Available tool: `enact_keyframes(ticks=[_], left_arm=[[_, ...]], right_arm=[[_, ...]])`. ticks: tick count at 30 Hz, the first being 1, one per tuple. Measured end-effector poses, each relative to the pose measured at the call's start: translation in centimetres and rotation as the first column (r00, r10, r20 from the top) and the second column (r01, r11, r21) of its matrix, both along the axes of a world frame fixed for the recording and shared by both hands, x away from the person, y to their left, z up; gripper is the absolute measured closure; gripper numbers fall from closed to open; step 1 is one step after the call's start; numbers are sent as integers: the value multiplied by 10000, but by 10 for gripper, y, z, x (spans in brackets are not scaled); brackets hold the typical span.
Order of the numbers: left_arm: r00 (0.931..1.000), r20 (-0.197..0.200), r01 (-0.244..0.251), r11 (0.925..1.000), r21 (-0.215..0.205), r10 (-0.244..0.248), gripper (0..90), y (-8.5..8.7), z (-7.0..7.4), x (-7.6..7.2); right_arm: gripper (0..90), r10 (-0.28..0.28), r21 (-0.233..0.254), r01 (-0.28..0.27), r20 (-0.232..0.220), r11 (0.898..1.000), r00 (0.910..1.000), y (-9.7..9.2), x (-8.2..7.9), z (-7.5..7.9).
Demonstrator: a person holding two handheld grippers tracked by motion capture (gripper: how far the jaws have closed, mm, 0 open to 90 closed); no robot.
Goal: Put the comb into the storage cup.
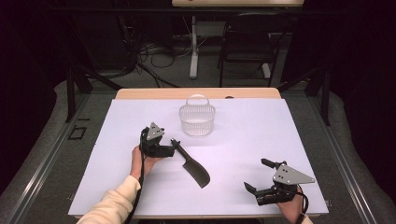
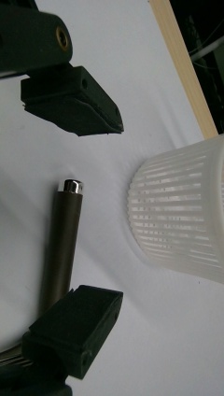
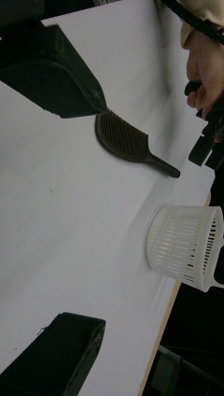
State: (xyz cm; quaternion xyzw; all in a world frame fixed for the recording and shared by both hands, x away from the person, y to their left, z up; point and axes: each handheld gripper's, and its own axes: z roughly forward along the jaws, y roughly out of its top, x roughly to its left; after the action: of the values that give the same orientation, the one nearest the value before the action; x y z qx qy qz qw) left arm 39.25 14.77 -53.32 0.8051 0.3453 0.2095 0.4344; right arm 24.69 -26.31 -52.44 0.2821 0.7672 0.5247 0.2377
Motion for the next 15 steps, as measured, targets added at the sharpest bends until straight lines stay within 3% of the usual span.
enact_keyframes(ticks=[6, 7, 8, 10, 15], left_arm=[[10000, -42, 71, 10000, -45, -71, 370, -4, -1, 5], [10000, -68, 53, 10000, 14, -52, 370, -5, -2, 6], [9997, -163, 158, 9999, -50, -158, 487, -5, -4, 8], [9996, -256, 126, 9999, -99, -128, 599, -6, -6, 11], [9985, -490, 227, 9995, -219, -238, 785, -6, -8, 17]], right_arm=[[0, 8, -5, -8, -39, 10000, 10000, 0, 0, 0], [0, 8, -5, -8, -39, 10000, 10000, 0, 0, 0], [0, 12, -22, -12, 4, 10000, 10000, 0, 0, 0], [0, 27, 7, -27, -18, 10000, 10000, 0, 0, 0], [0, 26, 59, -26, 0, 10000, 10000, -1, 0, 0]])
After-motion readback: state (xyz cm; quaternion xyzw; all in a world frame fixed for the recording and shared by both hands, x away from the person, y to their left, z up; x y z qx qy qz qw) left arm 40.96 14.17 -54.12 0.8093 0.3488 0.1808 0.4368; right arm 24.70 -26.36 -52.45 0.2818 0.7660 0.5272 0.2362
